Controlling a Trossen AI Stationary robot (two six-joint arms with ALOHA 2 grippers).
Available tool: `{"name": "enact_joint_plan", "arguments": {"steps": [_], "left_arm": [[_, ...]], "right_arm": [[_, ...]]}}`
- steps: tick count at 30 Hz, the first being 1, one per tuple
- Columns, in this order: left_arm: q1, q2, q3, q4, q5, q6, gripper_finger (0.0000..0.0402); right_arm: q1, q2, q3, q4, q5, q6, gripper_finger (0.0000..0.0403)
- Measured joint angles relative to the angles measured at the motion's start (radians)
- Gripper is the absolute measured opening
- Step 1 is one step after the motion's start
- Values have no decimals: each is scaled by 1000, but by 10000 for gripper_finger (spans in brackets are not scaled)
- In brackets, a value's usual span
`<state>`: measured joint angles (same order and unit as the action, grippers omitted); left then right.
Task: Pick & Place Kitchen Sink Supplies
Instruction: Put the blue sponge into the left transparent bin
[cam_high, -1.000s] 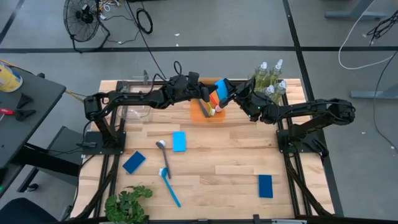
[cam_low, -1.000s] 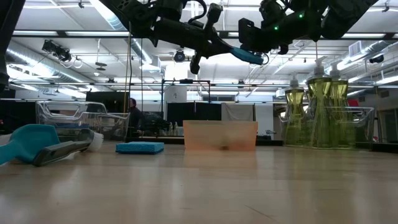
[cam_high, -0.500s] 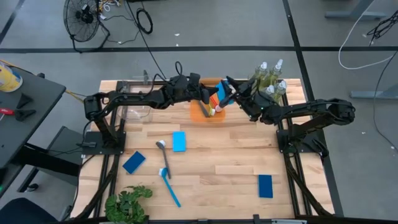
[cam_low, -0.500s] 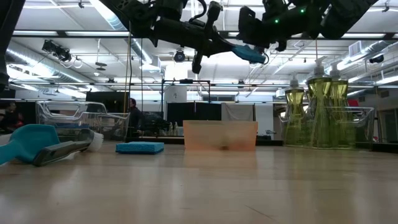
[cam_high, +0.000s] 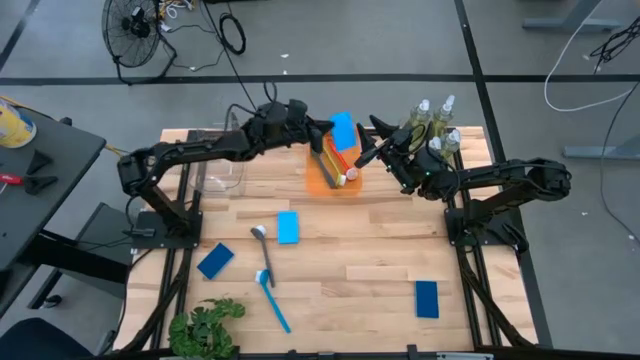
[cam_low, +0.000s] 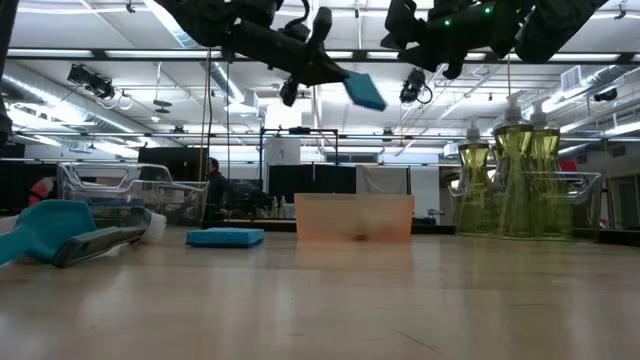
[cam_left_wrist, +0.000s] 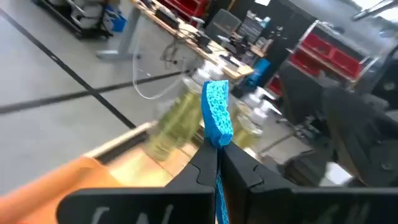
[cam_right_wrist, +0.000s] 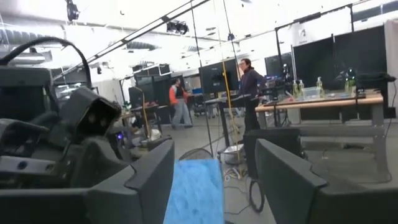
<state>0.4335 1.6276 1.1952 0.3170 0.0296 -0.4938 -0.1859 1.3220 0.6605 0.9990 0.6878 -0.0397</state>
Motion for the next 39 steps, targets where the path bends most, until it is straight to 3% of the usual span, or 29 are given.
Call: {"name": "enact_joint_plan", "arguments": {"steps": [4,16,24,39], "left_arm": [[44,-73,0,-145,-1,113,6],[214,-275,1,-533,-48,193,6],[299,-335,1,-821,-147,269,6],[367,-348,1,-1244,-401,272,14]], "right_arm": [[0,0,0,-15,0,26,226],[0,0,0,-44,0,36,226],[0,0,0,-56,3,35,226],[0,0,0,-129,4,88,226]]}}
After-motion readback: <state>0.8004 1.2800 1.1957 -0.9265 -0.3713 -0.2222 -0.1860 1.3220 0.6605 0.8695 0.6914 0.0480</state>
